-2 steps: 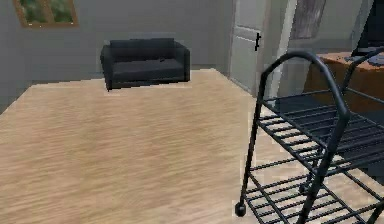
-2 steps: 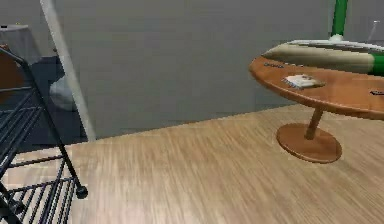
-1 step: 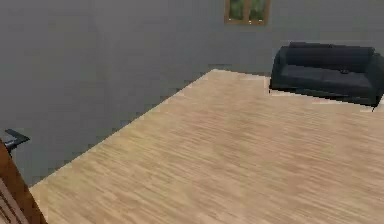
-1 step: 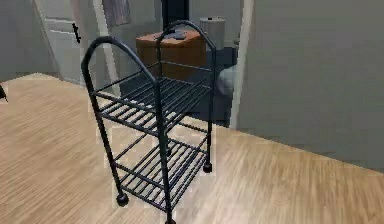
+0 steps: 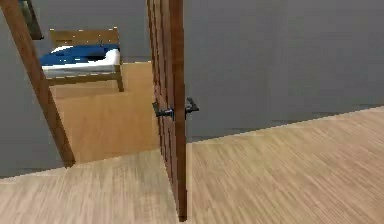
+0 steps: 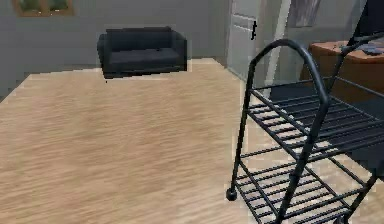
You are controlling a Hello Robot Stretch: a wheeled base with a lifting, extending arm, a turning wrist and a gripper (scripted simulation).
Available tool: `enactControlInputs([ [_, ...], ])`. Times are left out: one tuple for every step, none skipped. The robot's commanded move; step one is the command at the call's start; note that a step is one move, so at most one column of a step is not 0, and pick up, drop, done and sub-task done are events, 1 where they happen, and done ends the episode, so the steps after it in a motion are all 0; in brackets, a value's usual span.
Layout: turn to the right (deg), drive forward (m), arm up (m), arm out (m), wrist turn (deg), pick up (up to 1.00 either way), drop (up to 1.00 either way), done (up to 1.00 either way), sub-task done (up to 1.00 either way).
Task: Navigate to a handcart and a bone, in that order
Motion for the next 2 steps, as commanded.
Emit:
enactControlInputs([
  [-30.0,0.00,0.00,0.00,0.0,0.00,0.00,0.00,0.00],
  [0.0,0.85,0.00,0.00,0.0,0.00,0.00,0.00,0.00],
])
